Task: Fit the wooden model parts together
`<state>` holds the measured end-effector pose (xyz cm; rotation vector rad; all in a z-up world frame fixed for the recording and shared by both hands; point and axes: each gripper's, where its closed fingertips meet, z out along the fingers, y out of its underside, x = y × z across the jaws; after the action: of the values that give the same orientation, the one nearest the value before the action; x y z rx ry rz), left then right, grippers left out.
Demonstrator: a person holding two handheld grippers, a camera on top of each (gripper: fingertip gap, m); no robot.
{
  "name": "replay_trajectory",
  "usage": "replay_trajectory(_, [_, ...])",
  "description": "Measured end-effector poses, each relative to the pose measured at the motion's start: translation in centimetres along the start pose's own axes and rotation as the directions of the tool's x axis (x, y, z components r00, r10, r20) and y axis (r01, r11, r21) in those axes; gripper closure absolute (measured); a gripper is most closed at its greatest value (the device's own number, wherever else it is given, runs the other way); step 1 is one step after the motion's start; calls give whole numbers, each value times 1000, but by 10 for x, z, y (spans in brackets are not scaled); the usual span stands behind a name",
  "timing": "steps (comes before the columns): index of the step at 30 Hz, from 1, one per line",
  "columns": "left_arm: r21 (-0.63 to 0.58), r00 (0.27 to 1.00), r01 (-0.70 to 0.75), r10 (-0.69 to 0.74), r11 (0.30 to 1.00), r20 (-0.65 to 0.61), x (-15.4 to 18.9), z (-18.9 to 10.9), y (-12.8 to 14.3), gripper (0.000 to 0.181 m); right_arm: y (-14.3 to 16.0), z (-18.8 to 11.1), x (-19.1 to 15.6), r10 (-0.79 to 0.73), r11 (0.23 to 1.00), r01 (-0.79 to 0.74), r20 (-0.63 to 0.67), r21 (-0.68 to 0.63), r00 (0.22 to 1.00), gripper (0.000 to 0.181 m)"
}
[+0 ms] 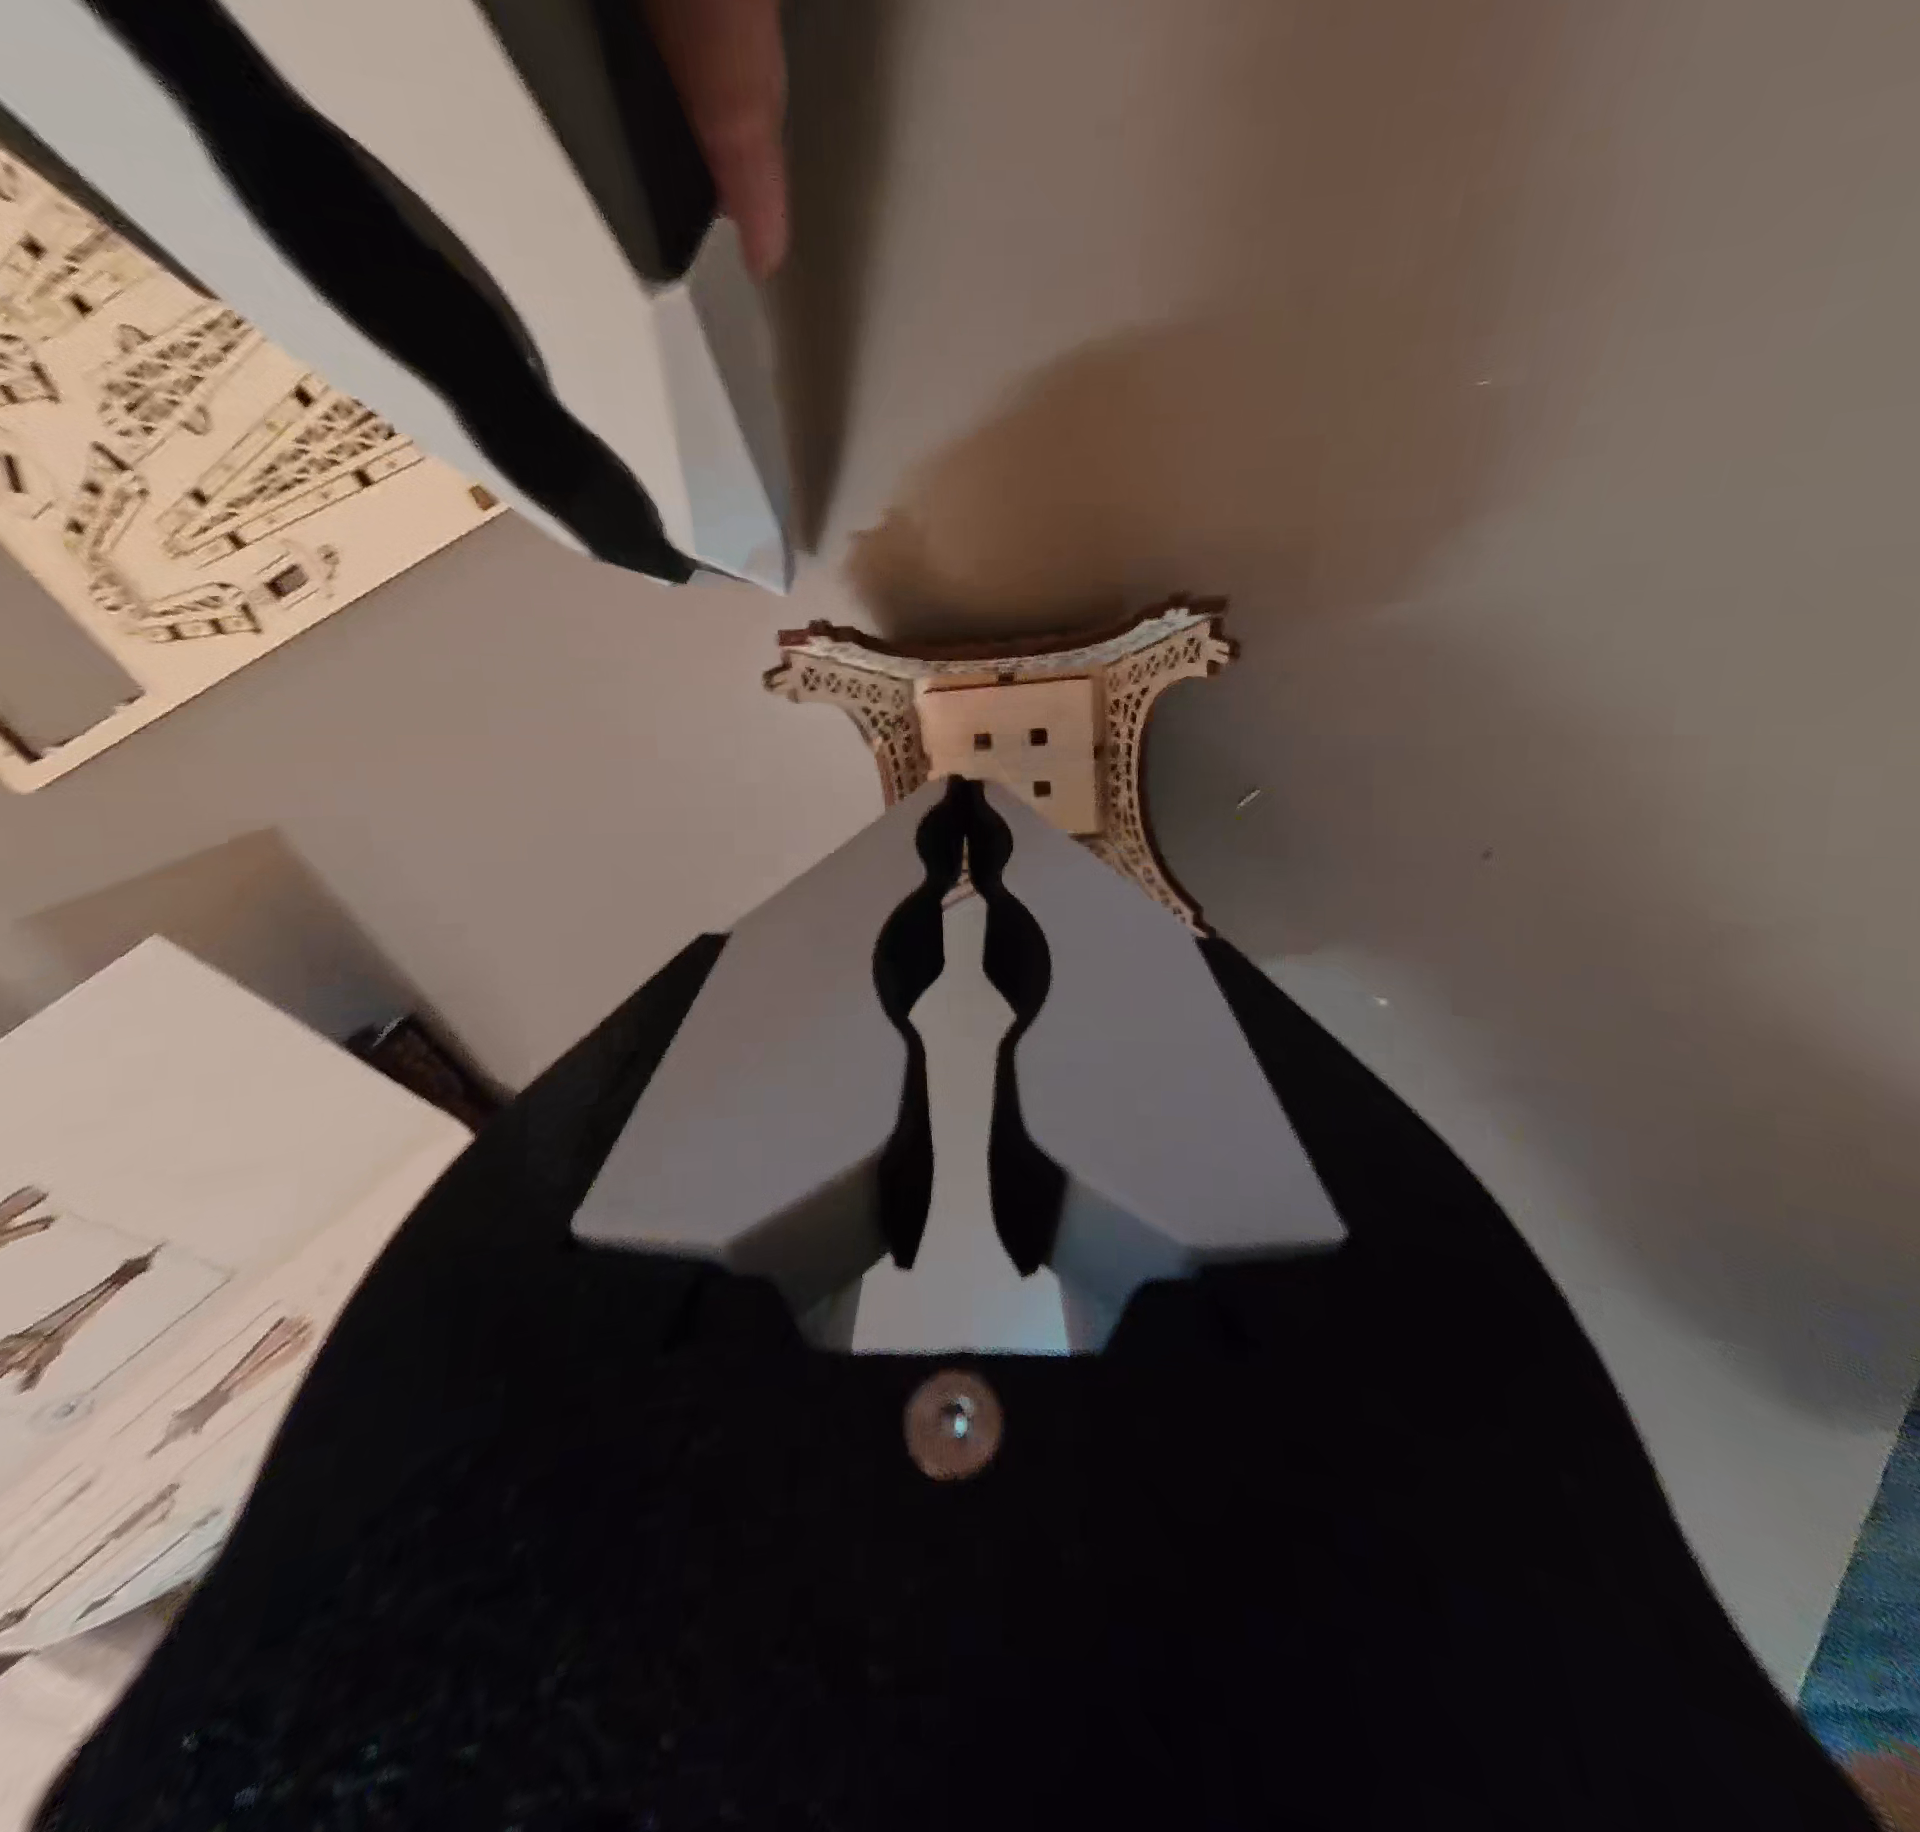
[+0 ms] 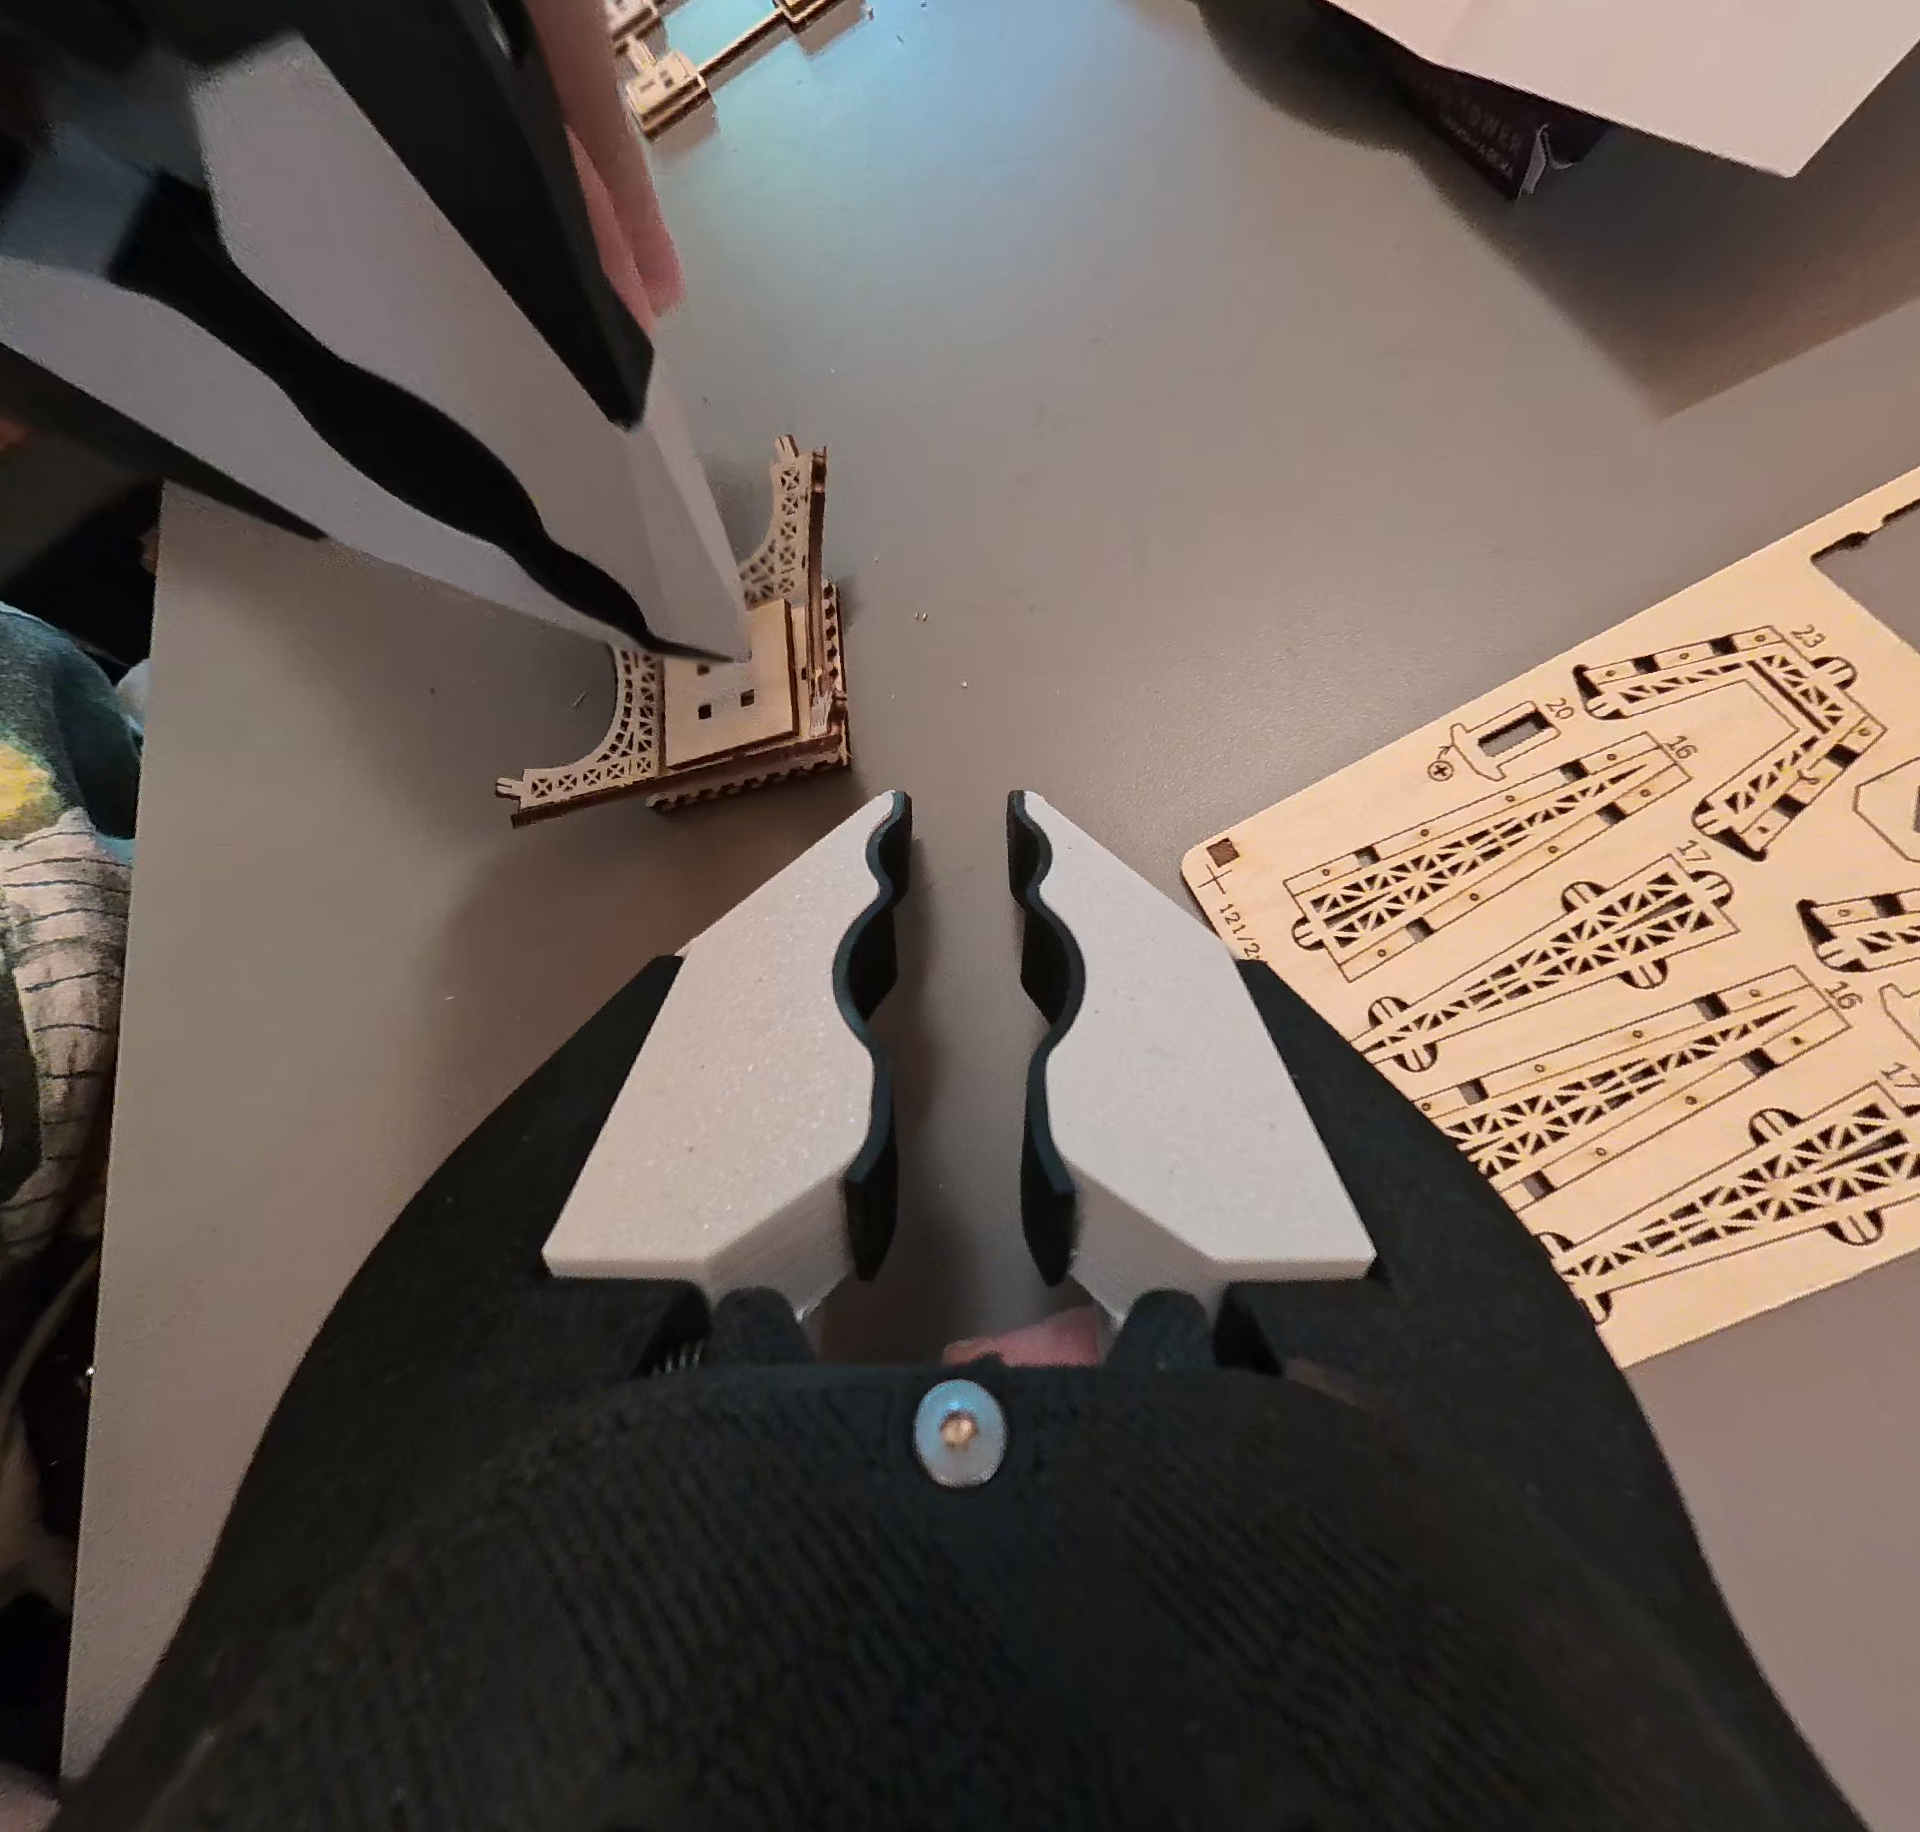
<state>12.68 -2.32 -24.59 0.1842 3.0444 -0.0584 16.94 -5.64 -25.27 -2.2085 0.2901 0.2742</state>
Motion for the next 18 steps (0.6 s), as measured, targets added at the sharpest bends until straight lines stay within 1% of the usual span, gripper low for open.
replay_trajectory(3, [22,1000,-5,5,1000,8,-2,-5,-7,181,0,0,0,1,1000,-1,0,0,1000,165])
replay_trajectory(5, [4,999,-5,5,1000,-35,4,10,-5,181,0,0,0,1,1000,-1,1,0,1000,165])
replay_trajectory(6, [23,999,2,-1,1000,-39,4,10,-8,181,0,0,0,1,1000,-1,1,0,1000,165])
replay_trajectory(8, [-26,1000,-10,10,1000,3,-2,5,-1,181,0,0,0,1,1000,-1,1,0,1000,165])
replay_trajectory(11, [9,1000,-5,5,1000,18,-5,-3,-8,181,0,0,0,1,1000,-1,0,0,1000,165])
replay_trajectory(13, [-16,1000,-12,12,1000,-29,3,12,-5,181,0,0,0,1,1000,-1,0,0,1000,165])
replay_trajectory(14, [6,999,-10,10,1000,-32,4,11,-8,181,0,0,0,3,1000,-3,1,0,1000,165])
replay_trajectory(16, [-23,1000,-17,17,1000,1,-1,6,-3,181,0,0,0,2,1000,-2,0,0,1000,165])
replay_trajectory(18, [16,1000,-11,11,1000,23,-5,-3,-10,181,0,0,0,2,1000,-2,0,0,1000,165])
